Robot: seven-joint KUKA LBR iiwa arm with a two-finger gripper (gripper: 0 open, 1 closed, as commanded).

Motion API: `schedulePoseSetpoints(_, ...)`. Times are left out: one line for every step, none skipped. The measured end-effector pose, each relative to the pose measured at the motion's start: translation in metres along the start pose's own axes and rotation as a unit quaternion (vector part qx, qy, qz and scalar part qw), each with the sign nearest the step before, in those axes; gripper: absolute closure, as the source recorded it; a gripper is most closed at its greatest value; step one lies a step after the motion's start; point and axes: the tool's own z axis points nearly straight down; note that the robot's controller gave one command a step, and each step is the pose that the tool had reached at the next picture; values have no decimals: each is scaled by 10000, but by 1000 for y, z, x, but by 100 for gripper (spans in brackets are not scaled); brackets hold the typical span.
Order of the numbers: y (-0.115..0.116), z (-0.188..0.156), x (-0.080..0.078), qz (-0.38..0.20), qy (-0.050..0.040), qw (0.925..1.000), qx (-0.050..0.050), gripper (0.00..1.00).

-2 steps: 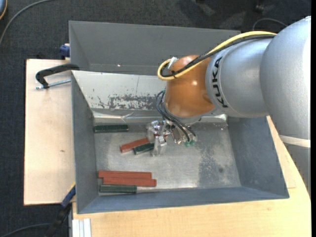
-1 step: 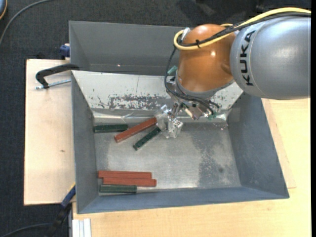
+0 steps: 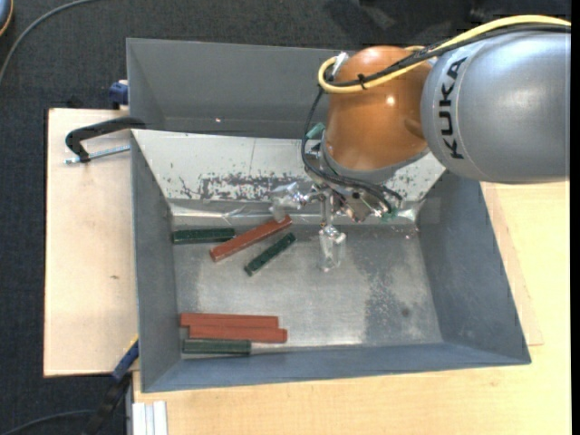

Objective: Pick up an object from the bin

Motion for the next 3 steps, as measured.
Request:
schedulePoseSetpoints(42, 78, -14, 429, 48, 9991, -31, 0)
schedulePoseSetpoints(39, 74, -14, 445, 17, 9990, -9, 100)
schedulePoseSetpoints(16, -68, -23, 146, -40, 9999, 26, 100)
